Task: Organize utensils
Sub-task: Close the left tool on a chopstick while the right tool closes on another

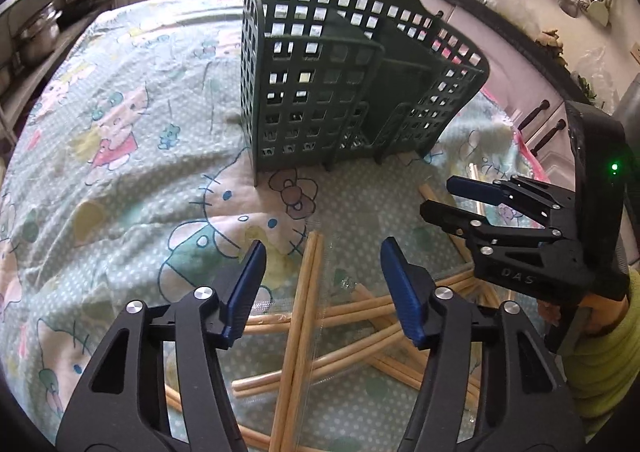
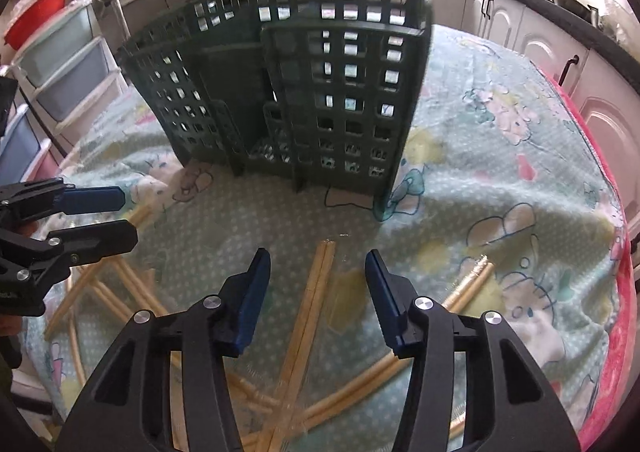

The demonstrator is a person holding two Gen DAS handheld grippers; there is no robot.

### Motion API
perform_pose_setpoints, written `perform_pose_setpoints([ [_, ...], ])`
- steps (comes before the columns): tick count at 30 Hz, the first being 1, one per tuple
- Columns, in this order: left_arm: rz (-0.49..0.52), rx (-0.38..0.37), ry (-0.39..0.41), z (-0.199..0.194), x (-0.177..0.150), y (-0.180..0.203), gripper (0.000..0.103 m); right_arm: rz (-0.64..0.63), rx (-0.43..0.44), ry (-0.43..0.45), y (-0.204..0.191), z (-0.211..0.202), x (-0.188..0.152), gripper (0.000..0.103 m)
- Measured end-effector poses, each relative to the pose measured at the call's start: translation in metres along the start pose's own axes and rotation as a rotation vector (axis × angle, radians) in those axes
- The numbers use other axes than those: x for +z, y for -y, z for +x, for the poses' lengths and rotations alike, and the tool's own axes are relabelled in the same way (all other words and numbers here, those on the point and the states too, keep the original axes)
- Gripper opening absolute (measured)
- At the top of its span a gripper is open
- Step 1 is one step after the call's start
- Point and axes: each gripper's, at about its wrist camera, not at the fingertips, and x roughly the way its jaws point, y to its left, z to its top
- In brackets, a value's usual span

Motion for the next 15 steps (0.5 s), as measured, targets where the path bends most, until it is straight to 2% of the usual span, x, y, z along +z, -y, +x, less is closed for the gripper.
perform_pose_setpoints([
  [3, -0.006, 0.000, -0.031, 0.009, 0.002, -0.001, 0.046, 0.021, -0.003, -0.036, 0.002, 0.010, 0.002, 0.038],
  [4, -0.009, -0.003, -0.037, 0.011, 0.002, -0.003, 0.044, 0.022, -0.008, -0.035, 0.002, 0.011, 0.003, 0.036],
  [6, -0.014, -0.005, -0.052, 0.016, 0.002, -0.003, 0.040, 0.036, -0.014, -0.031, 0.006, 0.011, 0.003, 0.025],
  [8, -0.015, -0.005, -0.062, 0.020, 0.003, -0.004, 0.037, 0.049, -0.009, -0.031, 0.009, 0.011, 0.003, 0.020],
  [11, -0.012, 0.001, -0.076, 0.024, 0.006, -0.002, 0.025, 0.054, -0.009, -0.024, 0.013, 0.008, 0.003, 0.008],
  [15, -0.007, 0.016, -0.077, 0.027, 0.008, 0.000, 0.015, 0.094, 0.035, 0.002, 0.025, -0.003, 0.000, 0.006],
])
